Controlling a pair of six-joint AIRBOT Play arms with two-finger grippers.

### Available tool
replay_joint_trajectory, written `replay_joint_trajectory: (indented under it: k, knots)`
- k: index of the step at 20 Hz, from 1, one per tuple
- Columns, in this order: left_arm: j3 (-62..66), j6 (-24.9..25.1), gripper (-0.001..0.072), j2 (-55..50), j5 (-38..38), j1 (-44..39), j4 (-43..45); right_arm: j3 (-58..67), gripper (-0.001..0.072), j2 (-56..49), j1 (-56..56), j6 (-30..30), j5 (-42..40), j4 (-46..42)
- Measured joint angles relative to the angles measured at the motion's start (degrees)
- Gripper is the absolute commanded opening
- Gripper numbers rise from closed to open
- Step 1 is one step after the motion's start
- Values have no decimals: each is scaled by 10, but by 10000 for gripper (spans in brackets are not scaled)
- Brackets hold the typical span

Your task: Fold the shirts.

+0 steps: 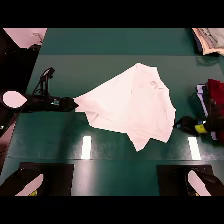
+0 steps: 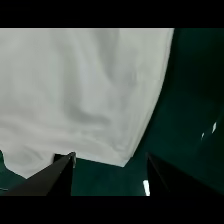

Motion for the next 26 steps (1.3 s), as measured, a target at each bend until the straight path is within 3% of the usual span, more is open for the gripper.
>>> replay_joint_trajectory:
  k: [3, 5, 8, 9, 11, 13, 19, 26]
  knots:
    - [7, 2, 27, 0, -5, 0, 3, -66, 505, 15, -19, 4, -2, 20]
    - [9, 2, 27, 0, -7, 0, 4, -96, 444, 8, -23, 4, -10, 36]
    - [10, 2, 27, 0, -11, 0, 5, -115, 444, -20, -7, 3, -37, 48]
    - [11, 2, 26, 0, -12, 0, 5, -115, 413, -31, 3, 3, -46, 50]
    - [11, 3, 27, 0, -16, 0, 5, -107, 173, -52, 25, 2, -61, 52]
    - [11, 3, 26, 0, -23, 0, 6, -91, 20, -68, 48, -1, -71, 52]
    - [49, -2, 26, 0, -48, 0, 9, 4, 18, -48, 83, -12, -80, 50]
    - [364, -3, 26, 0, -88, 0, 72, 334, 18, 1, -5, -16, -108, 51]
